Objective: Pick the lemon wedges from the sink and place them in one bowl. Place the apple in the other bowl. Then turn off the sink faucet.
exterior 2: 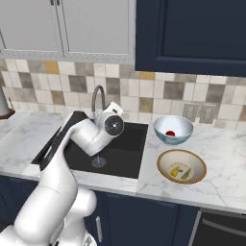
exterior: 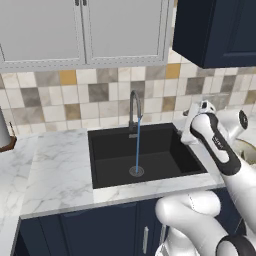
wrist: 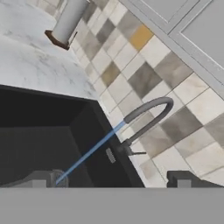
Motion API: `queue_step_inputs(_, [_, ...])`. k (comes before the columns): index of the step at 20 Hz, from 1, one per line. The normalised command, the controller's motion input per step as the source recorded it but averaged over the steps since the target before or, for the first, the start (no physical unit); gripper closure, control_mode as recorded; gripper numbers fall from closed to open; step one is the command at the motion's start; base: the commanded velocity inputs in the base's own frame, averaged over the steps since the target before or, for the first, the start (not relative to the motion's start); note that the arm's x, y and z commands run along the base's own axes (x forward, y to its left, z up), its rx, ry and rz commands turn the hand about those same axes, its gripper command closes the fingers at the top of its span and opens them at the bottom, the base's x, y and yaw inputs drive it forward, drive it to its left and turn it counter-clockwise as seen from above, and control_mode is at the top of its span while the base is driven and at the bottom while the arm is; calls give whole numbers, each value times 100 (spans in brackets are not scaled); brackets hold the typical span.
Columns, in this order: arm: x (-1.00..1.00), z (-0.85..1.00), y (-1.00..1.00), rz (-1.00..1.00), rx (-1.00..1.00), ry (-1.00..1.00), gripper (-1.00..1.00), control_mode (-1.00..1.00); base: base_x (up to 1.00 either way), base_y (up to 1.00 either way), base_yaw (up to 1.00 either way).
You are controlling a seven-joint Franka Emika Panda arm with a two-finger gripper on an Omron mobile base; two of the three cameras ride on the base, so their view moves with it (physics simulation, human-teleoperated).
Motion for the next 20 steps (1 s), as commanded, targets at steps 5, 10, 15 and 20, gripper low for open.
queue_step_inputs(5, [47, -11, -38, 1, 38, 25, -100, -100, 0, 0, 0])
queue_step_inputs(10, [39, -7, -14, 3, 23, 11, -100, -100, 0, 0, 0])
queue_step_inputs(15, [13, -31, 12, 0, 0, -10, -100, -100, 0, 0, 0])
queue_step_inputs(20, [30, -36, 16, -3, 7, 0, -100, -100, 0, 0, 0])
